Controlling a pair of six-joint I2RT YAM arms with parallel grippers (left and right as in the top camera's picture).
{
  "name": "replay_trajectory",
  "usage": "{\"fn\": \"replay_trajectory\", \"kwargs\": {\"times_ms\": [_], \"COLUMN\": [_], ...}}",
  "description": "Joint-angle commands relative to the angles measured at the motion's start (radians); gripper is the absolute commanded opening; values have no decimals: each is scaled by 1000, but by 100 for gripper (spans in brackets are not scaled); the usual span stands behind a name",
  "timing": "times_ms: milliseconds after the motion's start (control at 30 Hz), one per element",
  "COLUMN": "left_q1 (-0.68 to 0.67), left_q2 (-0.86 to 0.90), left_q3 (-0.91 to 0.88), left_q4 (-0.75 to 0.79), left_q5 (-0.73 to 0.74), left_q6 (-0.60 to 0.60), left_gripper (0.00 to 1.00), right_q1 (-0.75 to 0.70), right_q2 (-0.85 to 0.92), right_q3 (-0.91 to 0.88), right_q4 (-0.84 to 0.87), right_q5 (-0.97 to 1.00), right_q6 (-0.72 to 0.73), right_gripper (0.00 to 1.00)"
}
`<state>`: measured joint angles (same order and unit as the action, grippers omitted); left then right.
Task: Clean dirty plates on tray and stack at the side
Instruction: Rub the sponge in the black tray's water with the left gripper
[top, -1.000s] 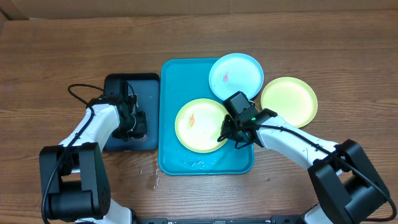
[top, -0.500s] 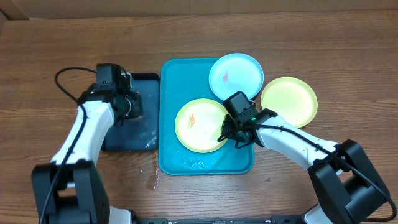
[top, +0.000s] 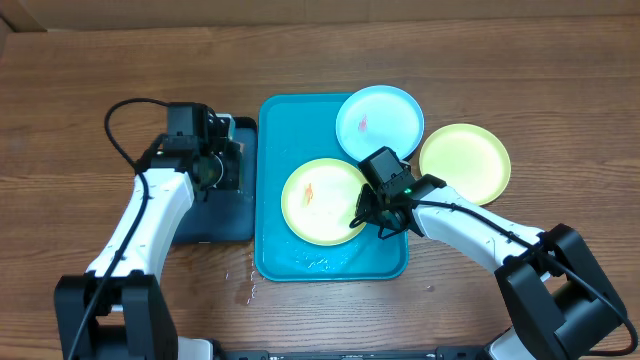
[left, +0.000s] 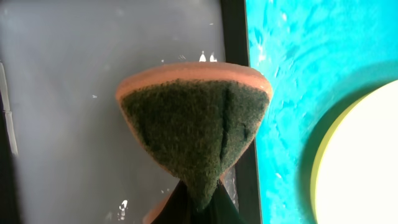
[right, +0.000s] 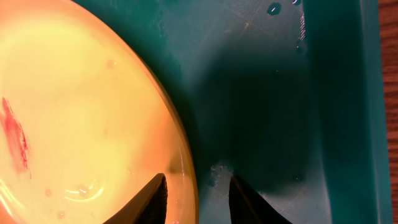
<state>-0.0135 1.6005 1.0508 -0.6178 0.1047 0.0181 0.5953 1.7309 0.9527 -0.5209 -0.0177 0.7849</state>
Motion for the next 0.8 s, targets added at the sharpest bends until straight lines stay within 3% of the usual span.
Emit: {"fn": "replay_trajectory", "kwargs": {"times_ms": [0,400,600,767], "left_q1": [-3,-2,6,23], "left_q2": [48,221,167,57], "left_q3": [-19,-19,20,41], "left_q4": [13,32,-3,-14], "left_q5": [14,16,13,-50], "left_q6": [38,28,2,-112], "left_gripper": [4,4,4,4], "right_q1": [-8,-7,-8,-8], "right_q2": [5,5,5,5], "right_q3": [14,14,14,14], "right_q4": [2,2,3,3], "right_q5": [18,18,18,17], "right_q6": [0,0,0,0], "right_gripper": [35,35,36,36]}}
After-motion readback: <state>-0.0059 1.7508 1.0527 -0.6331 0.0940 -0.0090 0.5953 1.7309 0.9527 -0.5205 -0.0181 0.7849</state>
